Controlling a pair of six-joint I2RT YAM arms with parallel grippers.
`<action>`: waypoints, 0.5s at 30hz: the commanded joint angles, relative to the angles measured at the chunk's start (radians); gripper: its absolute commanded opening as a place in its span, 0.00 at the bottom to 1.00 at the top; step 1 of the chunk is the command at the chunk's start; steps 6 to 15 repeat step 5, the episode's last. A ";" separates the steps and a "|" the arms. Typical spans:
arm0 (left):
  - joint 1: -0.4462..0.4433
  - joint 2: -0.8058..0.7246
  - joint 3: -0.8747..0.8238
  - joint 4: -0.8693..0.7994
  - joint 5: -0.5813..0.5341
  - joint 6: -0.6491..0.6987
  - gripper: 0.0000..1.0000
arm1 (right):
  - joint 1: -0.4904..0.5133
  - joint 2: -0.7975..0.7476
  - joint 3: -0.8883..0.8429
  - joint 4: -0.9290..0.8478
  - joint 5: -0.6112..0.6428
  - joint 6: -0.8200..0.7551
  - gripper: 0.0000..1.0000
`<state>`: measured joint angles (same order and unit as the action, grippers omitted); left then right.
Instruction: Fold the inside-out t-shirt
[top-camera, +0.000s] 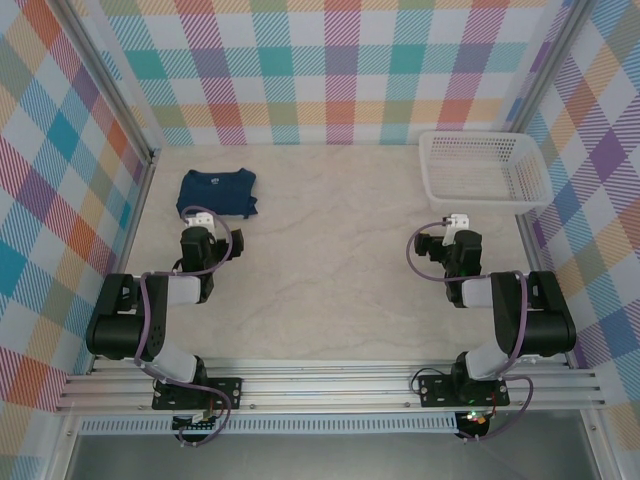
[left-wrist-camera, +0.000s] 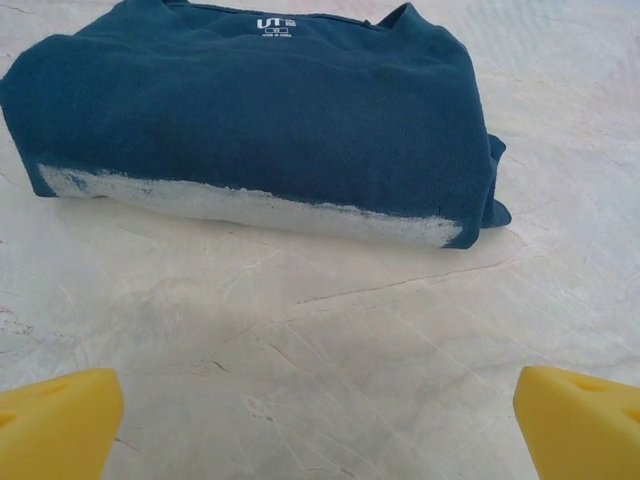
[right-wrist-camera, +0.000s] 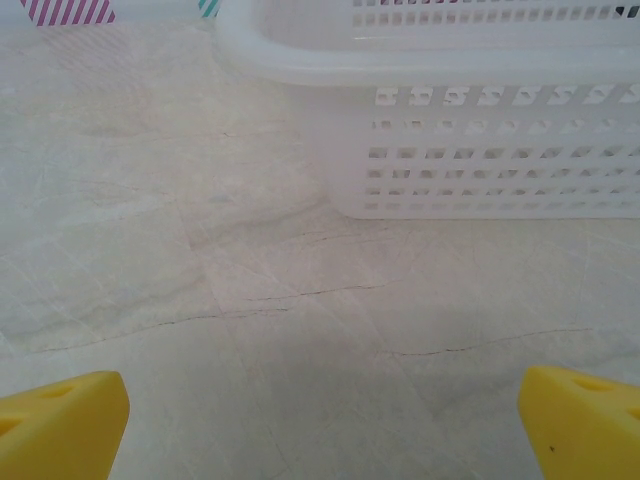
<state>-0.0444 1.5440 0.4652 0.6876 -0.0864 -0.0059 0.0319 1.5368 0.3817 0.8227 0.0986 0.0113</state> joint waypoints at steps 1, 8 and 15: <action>-0.005 -0.002 -0.008 0.037 0.013 0.017 1.00 | -0.005 0.000 0.021 0.024 -0.018 0.012 1.00; -0.005 -0.002 -0.008 0.037 0.014 0.017 1.00 | -0.004 -0.001 0.017 0.030 -0.018 0.010 1.00; -0.005 -0.002 -0.008 0.037 0.014 0.017 1.00 | -0.004 -0.001 0.017 0.030 -0.018 0.010 1.00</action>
